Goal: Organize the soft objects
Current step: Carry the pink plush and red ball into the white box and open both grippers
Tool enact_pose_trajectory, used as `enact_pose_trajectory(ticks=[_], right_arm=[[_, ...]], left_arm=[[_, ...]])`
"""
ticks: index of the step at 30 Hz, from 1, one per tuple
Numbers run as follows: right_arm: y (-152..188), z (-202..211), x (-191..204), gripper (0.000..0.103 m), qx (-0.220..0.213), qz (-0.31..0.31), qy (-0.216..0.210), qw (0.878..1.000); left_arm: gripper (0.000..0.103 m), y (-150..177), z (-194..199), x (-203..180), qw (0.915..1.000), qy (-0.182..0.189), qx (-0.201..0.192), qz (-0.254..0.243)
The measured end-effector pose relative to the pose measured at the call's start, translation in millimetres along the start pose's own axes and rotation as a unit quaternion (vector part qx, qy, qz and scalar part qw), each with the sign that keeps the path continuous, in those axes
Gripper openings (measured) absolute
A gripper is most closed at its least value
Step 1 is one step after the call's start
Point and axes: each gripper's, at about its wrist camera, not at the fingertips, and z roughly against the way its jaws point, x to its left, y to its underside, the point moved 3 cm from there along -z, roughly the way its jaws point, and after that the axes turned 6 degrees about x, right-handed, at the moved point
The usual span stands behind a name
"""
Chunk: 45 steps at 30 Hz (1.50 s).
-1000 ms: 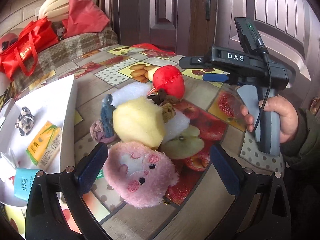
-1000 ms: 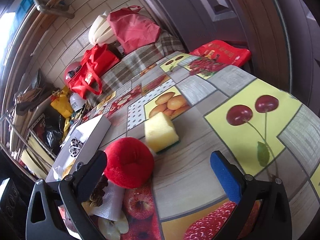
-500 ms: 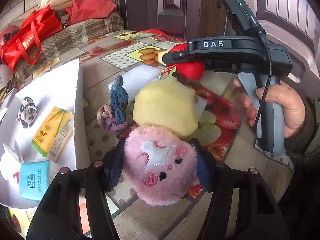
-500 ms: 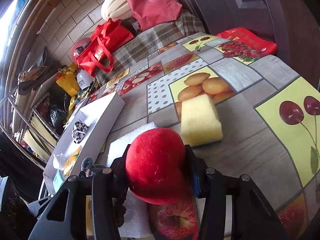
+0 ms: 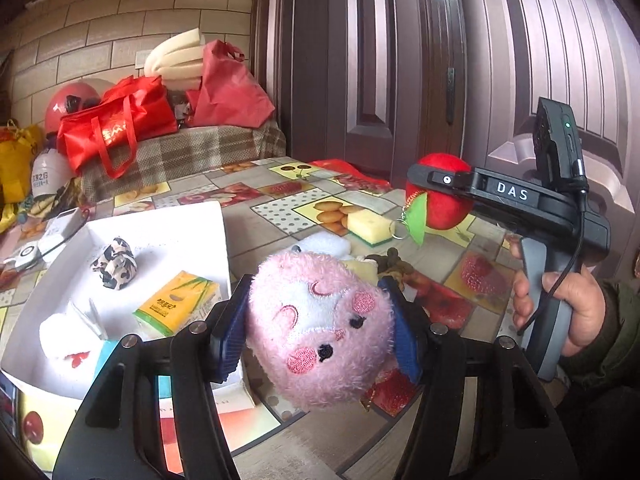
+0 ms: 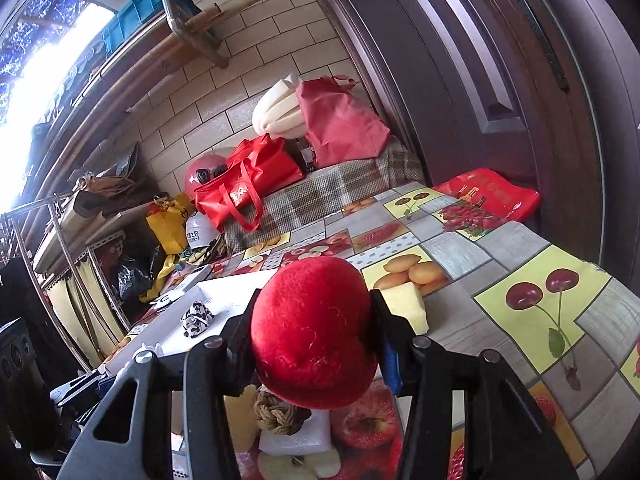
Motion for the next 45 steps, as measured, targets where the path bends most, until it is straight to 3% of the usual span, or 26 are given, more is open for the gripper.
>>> enact_pose_trajectory(ticks=[18, 27, 32, 39, 42, 45], right_arm=[[13, -19, 64, 0.049, 0.021, 0.107, -0.024, 0.994], [34, -51, 115, 0.049, 0.058, 0.18, -0.053, 0.981], [48, -71, 151, 0.049, 0.079, 0.221, -0.078, 0.969], [59, -111, 182, 0.049, 0.136, 0.242, -0.093, 0.956], [61, -133, 178, 0.049, 0.188, 0.219, -0.09, 0.953], [55, -149, 171, 0.049, 0.197, 0.189, -0.079, 0.959]], left_arm=[[0.062, 2, 17, 86, 0.9887, -0.124, -0.04, 0.073], [0.062, 11, 30, 158, 0.9702, -0.185, -0.052, 0.147], [0.062, 13, 27, 190, 0.9598, -0.193, -0.052, 0.198], [0.062, 1, 2, 197, 0.9628, -0.197, -0.028, 0.183], [0.062, 2, 0, 207, 0.9615, -0.182, -0.027, 0.204], [0.062, 7, 1, 219, 0.9562, -0.17, -0.027, 0.236]])
